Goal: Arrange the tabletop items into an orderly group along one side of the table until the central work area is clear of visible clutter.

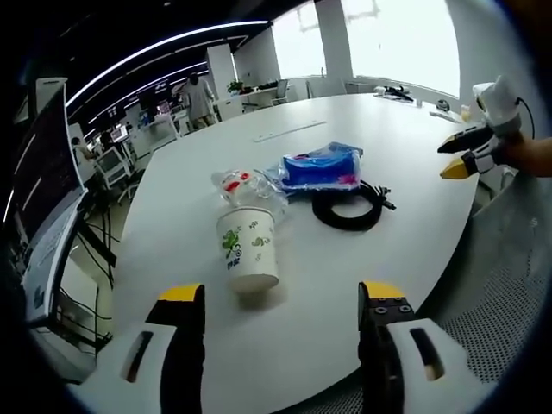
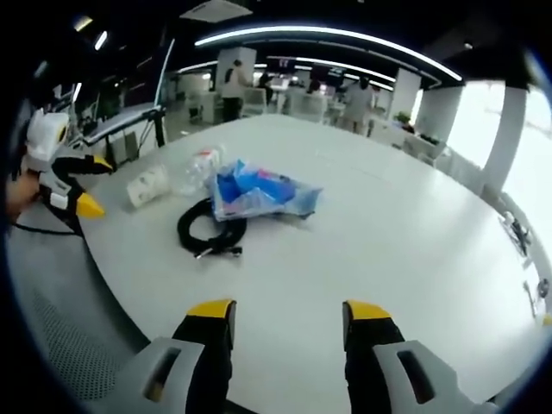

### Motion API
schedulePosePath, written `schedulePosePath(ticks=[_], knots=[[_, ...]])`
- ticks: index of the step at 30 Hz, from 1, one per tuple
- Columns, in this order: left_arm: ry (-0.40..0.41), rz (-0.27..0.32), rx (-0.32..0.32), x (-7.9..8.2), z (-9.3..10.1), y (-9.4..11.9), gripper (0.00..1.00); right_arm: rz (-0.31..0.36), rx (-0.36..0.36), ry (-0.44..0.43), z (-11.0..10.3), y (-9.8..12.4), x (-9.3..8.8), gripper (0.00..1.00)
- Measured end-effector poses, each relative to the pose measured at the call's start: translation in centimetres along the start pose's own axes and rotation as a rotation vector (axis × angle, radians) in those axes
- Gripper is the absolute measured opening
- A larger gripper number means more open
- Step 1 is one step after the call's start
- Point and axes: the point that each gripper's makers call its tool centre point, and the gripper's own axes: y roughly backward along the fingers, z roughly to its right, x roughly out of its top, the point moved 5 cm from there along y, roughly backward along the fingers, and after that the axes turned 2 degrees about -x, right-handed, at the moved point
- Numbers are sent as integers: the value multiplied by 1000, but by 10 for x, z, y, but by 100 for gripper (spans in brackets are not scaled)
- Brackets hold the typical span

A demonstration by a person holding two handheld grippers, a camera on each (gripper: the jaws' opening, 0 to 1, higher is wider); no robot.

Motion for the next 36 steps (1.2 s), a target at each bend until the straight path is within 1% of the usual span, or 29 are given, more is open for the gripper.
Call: schedulePosePath(ticks=[3, 5, 7, 10, 13, 16, 18, 20, 21, 25, 31, 36], knots=[[0, -21, -12, -2, 2, -2, 74, 4, 8, -13, 0, 0, 0, 51], [-5, -30, -16, -3, 3, -2, 74, -2, 27, -15, -2, -2, 0, 51], [-6, -25, -11, -2, 2, -1, 74, -11, 50, -10, -5, -4, -1, 51], [10, -9, -6, 0, 1, 1, 74, -29, 70, 27, -10, -5, -3, 50], [15, -11, 0, -1, 0, 0, 74, -28, 70, 37, -10, -5, -2, 50], [25, -7, -6, 0, 1, 0, 74, -25, 70, 12, -6, -6, -2, 53], [30, -1, -9, 1, 1, 0, 75, -48, 77, -19, -6, -8, -6, 56], [37, -2, -14, 1, 1, -1, 75, -43, 69, -12, -4, -7, -5, 54], [39, -5, -16, 0, 1, -1, 75, -30, 66, -20, -4, -6, -3, 54], [43, -5, -24, 1, 2, -1, 75, -36, 57, -13, -3, -6, -4, 52], [79, -12, -25, 0, -2, -2, 75, -44, 72, -10, -5, -7, -4, 51], [105, -14, -41, 0, -2, -2, 75, -52, 87, -2, -8, -8, -5, 50]])
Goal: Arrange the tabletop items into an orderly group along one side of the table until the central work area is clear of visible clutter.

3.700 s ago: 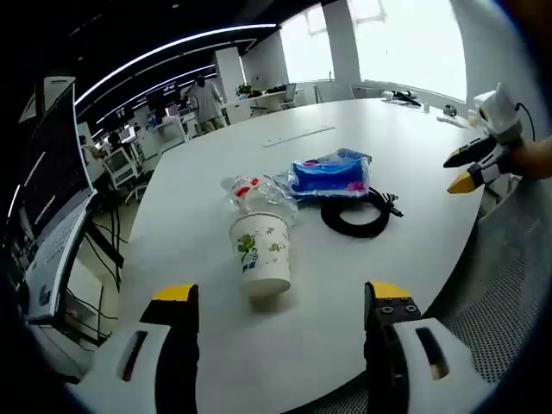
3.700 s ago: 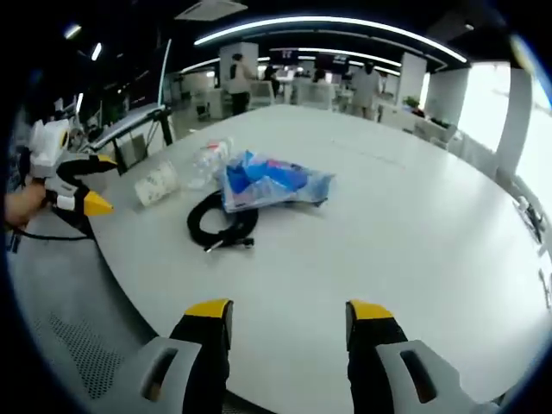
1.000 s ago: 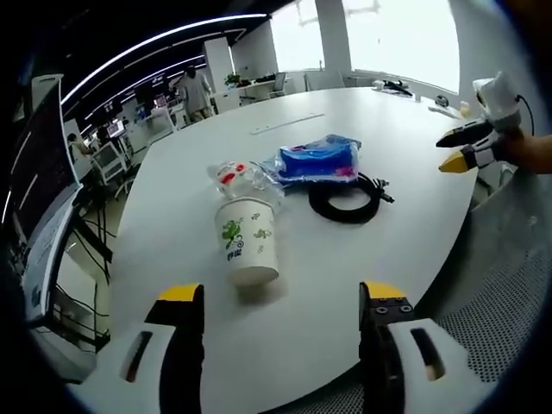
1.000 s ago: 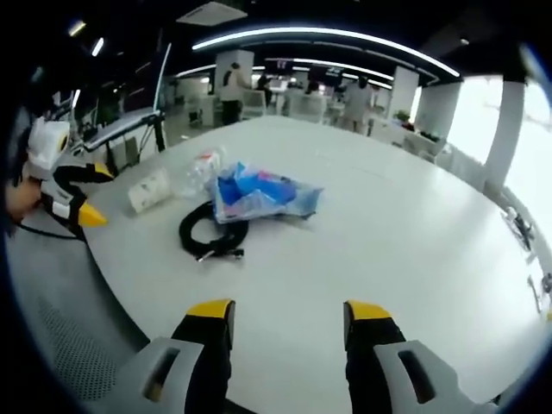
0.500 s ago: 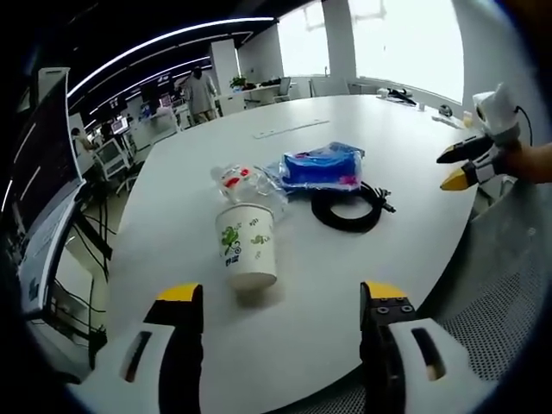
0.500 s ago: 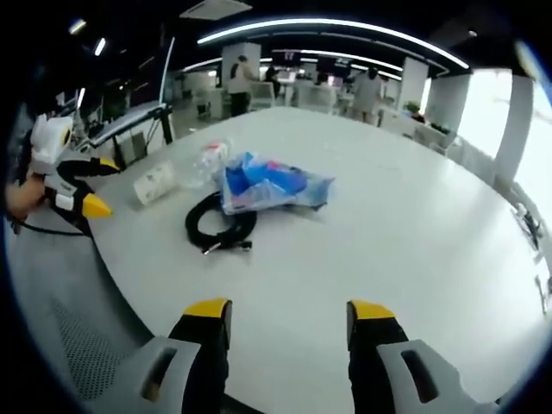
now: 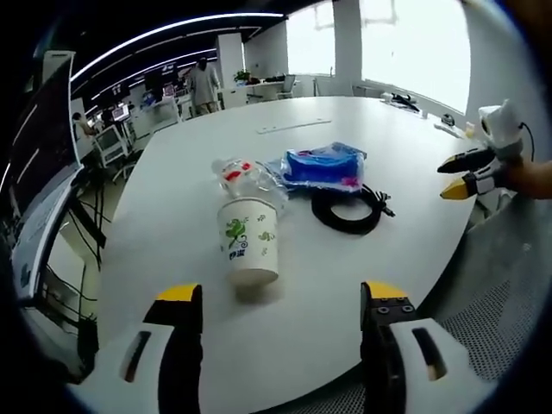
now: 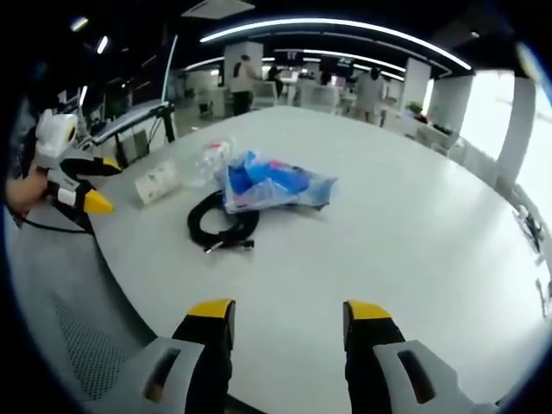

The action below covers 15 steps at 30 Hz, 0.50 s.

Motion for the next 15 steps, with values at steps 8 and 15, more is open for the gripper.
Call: schedulePosePath(ticks=[8, 15], knots=[[103, 3, -4, 4, -14, 1, 74, 3, 0, -14, 1, 1, 0, 49], [136, 5, -5, 18, -24, -6, 74, 8, 10, -17, 0, 0, 0, 49]])
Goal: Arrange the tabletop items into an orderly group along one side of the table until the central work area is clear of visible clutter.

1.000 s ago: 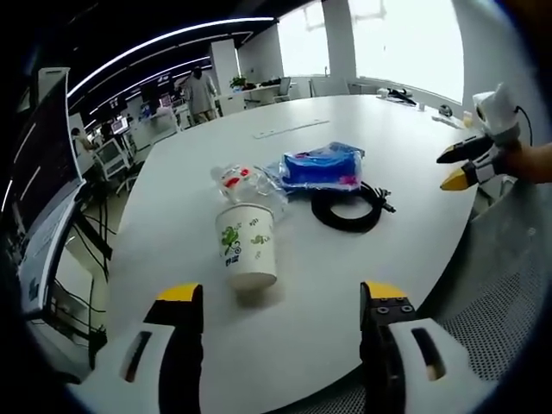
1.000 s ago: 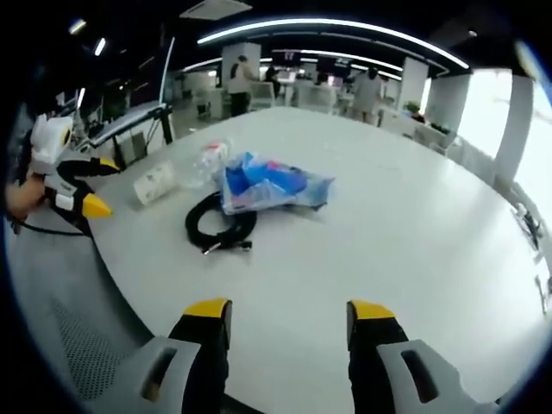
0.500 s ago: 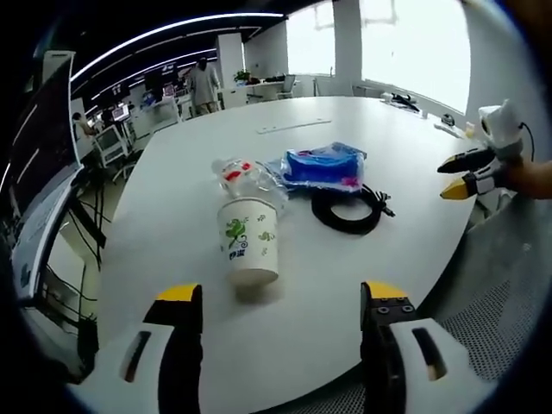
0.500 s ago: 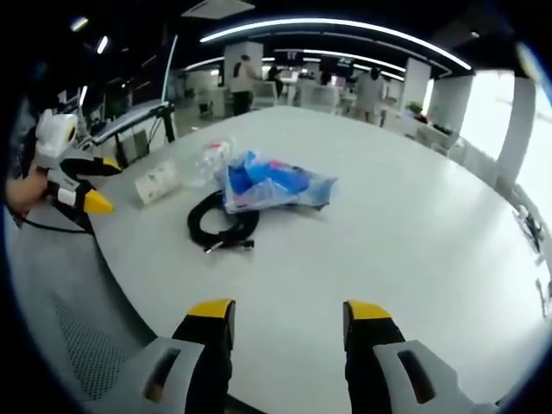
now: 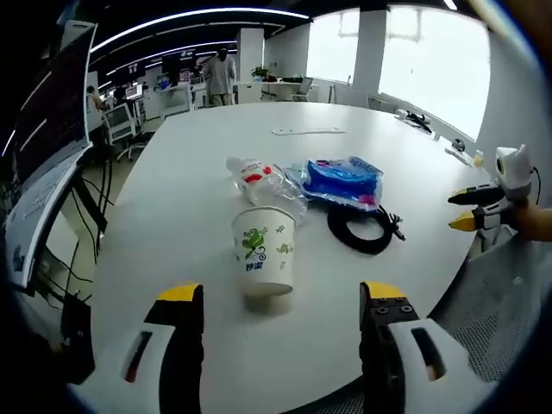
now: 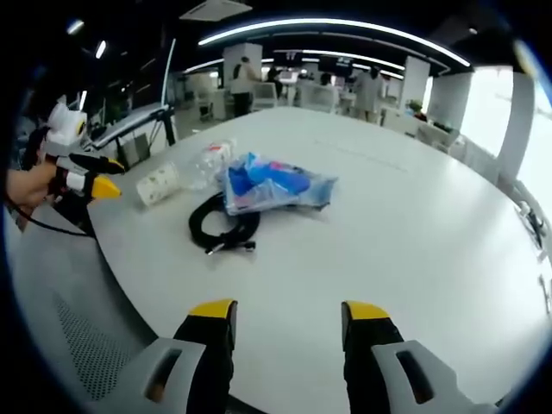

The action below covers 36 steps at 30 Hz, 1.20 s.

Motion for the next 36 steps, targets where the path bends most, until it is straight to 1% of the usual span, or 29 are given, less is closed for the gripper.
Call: schedulePosePath(ticks=[3, 6, 9, 14, 19, 22, 28, 32, 36], knots=[[12, -25, -30, 4, 0, -6, 73, 2, 1, -1, 0, 0, 0, 48], [8, -46, -46, 7, 1, -11, 69, 5, -1, -9, 2, 0, 0, 48], [-8, -47, -49, 15, 1, -15, 70, 10, -6, -19, 3, 1, 0, 47], [-22, -40, -67, 35, 0, -22, 71, 20, -10, -30, 5, 2, 1, 46], [-20, -29, -60, 55, -7, -30, 71, 27, -12, -36, 6, 3, 2, 44], [-11, -26, -60, 62, -4, -31, 71, 38, -21, -43, 8, 4, 3, 44], [-14, -40, -71, 75, -1, -41, 71, 40, -25, -47, 10, 4, 3, 42], [21, -41, -76, 87, -3, -51, 70, 35, -8, -35, 7, 4, 3, 39], [64, -37, -79, 97, -7, -61, 70, 37, -12, -26, 7, 4, 3, 39]])
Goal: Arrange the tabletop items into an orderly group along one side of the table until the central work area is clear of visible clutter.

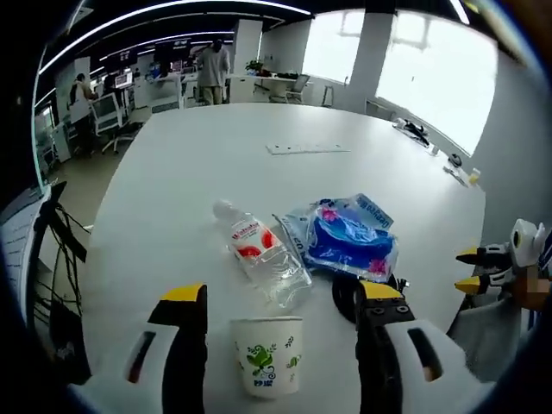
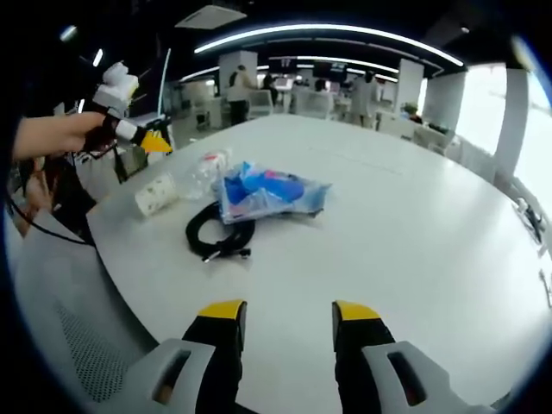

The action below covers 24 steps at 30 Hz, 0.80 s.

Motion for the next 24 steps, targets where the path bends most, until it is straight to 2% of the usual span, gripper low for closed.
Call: schedulePosePath(ticks=[9, 12, 16, 23, 24], knots=[[21, -40, 12, 8, -7, -24, 69, -6, 1, 3, 2, 0, -2, 38], [68, -89, 26, 6, -11, -33, 68, -10, 4, 4, 2, -1, -3, 37], [117, -88, 29, 11, -14, -45, 68, -17, 11, 11, 1, -1, -4, 36], [152, -111, 30, 18, -19, -65, 66, -20, 10, 8, 3, -2, -6, 35], [187, -107, 19, 19, -20, -70, 66, -22, 11, 6, 3, -2, -6, 34]])
